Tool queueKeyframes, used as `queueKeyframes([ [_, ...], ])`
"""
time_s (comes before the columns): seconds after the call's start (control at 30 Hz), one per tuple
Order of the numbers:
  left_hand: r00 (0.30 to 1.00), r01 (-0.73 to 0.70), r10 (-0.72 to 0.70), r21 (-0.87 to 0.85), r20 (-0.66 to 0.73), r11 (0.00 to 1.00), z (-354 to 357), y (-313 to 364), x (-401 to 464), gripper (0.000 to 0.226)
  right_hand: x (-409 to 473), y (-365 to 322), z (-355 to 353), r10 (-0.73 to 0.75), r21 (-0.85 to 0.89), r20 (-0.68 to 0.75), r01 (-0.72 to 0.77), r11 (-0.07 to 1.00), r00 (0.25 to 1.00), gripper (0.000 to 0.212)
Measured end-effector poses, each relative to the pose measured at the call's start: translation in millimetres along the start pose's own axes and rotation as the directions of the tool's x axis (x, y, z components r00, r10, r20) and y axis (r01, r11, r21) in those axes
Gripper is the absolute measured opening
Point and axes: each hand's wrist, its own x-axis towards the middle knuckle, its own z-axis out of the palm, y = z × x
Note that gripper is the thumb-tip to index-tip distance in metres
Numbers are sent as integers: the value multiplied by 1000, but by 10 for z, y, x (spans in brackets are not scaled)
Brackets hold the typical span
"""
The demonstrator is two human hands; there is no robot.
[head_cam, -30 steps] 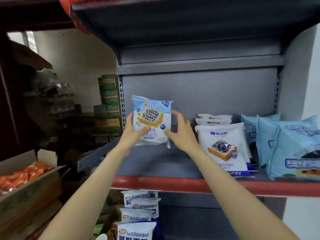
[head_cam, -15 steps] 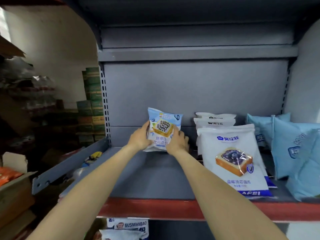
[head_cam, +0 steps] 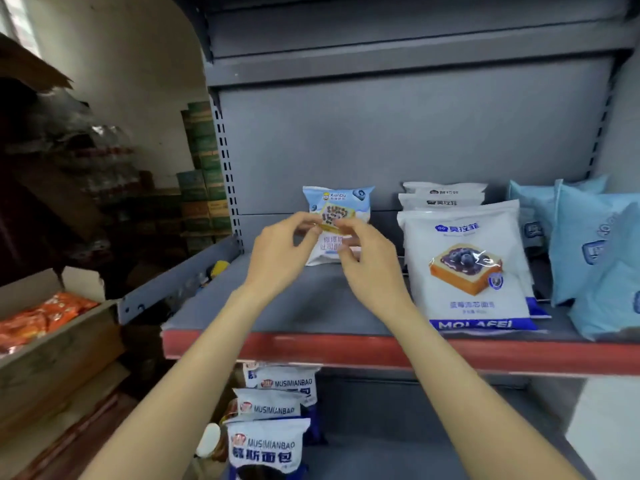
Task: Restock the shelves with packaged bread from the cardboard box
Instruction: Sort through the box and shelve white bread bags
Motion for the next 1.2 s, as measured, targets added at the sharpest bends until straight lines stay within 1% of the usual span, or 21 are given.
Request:
queueKeyframes([
  [0.07,984,-121,121,7,-129,993,-42,257,-400,24,-416,-71,-136,-47,64,-95,53,997,994,25],
  [0.13,955,-211,213,36,-205,977,-27,443,-792,27,-850,-90,-269,-86,41,-163,94,995,983,13],
  [0.23,898,-307,332,130,-287,943,35,620,-1352,32,-1488,-19,-462,-145,-68,-215,133,989,966,16],
  [0.3,880,-343,381,177,-282,922,80,725,-1722,33,-1891,77,-614,-164,-151,-198,135,979,966,18],
  [0.37,897,-353,394,214,-201,911,137,817,-2079,32,-2279,215,-783,-168,-267,-120,131,955,978,20],
  [0.4,922,-328,365,242,-130,913,166,863,-2252,29,-2468,299,-869,-153,-307,-54,130,943,987,21],
  [0.43,956,-272,292,273,-32,923,201,902,-2419,27,-2651,395,-951,-121,-325,22,121,938,992,22],
  [0.47,981,-193,175,303,87,933,240,934,-2576,24,-2829,490,-1029,-75,-328,96,102,939,993,22],
  [0.5,977,-109,41,329,209,938,286,944,-2728,23,-3000,589,-1104,-24,-328,159,75,942,987,22],
  [0.53,946,-45,-75,357,317,933,341,932,-2885,23,-3167,686,-1176,30,-331,211,42,943,977,20],
  [0.6,867,14,-221,421,447,907,455,906,-3218,26,-3508,864,-1318,134,-336,296,-29,941,946,14],
  [0.67,786,106,-337,425,517,899,591,888,-3602,26,-3874,1029,-1442,241,-334,372,-113,936,897,13],
  [0.77,681,342,-468,321,563,883,884,830,-4240,20,-4445,1286,-1587,418,-335,492,-277,901,764,18],
  [0.8,647,462,-516,250,561,851,1005,829,-4443,18,-4641,1389,-1617,487,-328,513,-363,872,707,18],
  [0.83,600,602,-573,157,558,783,1133,848,-4635,16,-4841,1494,-1644,576,-319,516,-482,816,633,18],
  [0.9,464,838,-701,-11,541,546,1400,902,-4978,14,-5219,1671,-1677,727,-271,478,-704,656,493,16],
  [0.93,404,889,-748,-35,526,456,1536,904,-5136,13,-5395,1765,-1682,768,-261,445,-754,603,460,16],
  [1.0,328,920,-781,8,531,391,1816,831,-5426,14,-5699,1942,-1661,801,-317,428,-761,566,418,18],
  [1.07,254,905,-787,149,562,399,2054,669,-5709,18,-5918,2082,-1584,810,-432,456,-704,563,368,26],
  [1.13,228,808,-773,329,592,489,2221,482,-5925,30,-6094,2229,-1493,787,-571,512,-548,611,344,33],
  [1.2,250,644,-705,430,663,633,2359,298,-6059,47,-6209,2345,-1423,729,-629,584,-369,684,357,35],
])
